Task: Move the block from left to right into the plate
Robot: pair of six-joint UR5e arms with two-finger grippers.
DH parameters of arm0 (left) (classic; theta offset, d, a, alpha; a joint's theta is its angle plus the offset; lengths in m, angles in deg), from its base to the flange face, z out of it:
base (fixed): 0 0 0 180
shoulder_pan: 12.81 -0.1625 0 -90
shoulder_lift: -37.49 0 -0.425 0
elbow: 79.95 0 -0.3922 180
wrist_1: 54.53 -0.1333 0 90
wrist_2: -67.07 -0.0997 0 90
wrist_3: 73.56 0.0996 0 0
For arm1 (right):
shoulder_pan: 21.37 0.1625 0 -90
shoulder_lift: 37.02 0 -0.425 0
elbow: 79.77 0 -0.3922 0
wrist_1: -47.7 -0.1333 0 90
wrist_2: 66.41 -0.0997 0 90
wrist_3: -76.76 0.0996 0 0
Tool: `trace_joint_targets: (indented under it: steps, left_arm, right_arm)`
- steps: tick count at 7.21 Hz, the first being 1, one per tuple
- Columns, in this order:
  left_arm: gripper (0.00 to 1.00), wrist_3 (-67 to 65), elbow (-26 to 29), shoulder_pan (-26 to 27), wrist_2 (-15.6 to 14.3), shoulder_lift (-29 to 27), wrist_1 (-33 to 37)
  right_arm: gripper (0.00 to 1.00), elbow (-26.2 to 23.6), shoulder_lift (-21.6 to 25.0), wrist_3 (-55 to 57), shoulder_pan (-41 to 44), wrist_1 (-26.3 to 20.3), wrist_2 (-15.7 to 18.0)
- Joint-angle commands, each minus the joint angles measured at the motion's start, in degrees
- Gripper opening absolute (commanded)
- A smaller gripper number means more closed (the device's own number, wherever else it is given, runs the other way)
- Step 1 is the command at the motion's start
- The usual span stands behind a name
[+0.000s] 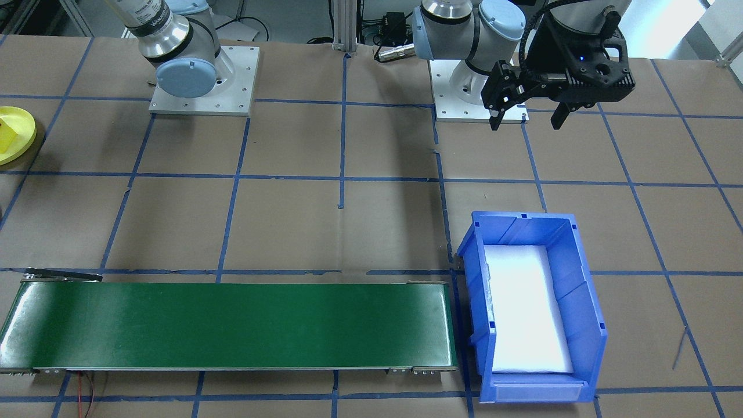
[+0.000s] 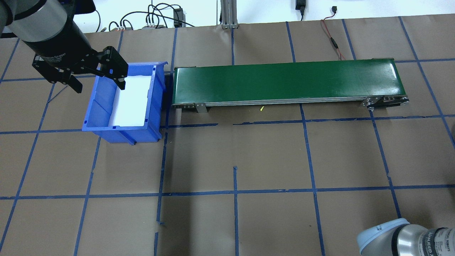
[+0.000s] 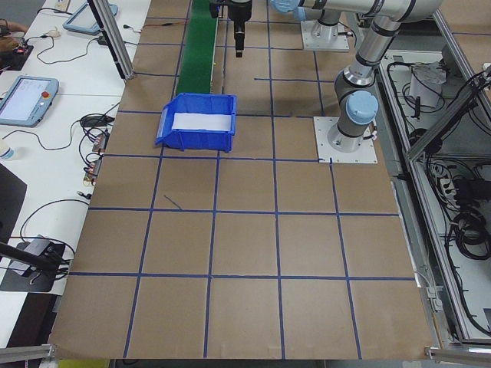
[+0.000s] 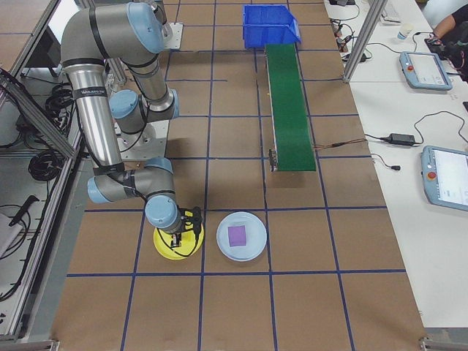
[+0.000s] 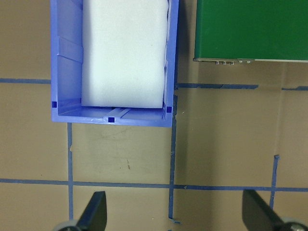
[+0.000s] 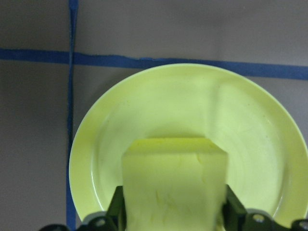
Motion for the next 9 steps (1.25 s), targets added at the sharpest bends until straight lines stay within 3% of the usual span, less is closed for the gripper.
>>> trace_joint_targets:
  steps: [1,2,3,5,6,7,9]
  left_arm:
    - [1.00,0.02,0.00,0.00,0.07,0.00,0.00]
    - [1.00,0.02,0.00,0.00,0.07,0.00,0.00]
    - [1.00,0.02,0.00,0.00,0.07,0.00,0.00]
    - [1.00,0.02,0.09,-0.09,-0.01,0.00,0.00]
    - [1.00,0.02,0.09,-0.09,0.07,0.00,0.00]
    - [1.00,0.02,0.00,-0.09,0.07,0.00,0.00]
    - [1.00,0.02,0.09,-0.09,-0.01,0.00,0.00]
  right_arm:
    - [0.99,1.40,0.97,3.65,0.50,-0.69,-0.21]
    - [0.99,4.20,1.06,4.19,2.42,-1.65,0.49]
    - [0.98,9.10,1.24,8.38,6.36,-6.88,1.20]
    - [0.98,21.83,2.81,20.31,15.92,-21.72,2.25]
    - [0.98,25.46,5.60,27.77,20.67,-27.97,2.87]
    - [0.99,26.63,8.59,35.24,26.12,-31.95,2.87]
    - [1.00,26.81,14.22,46.34,40.77,-34.43,3.05]
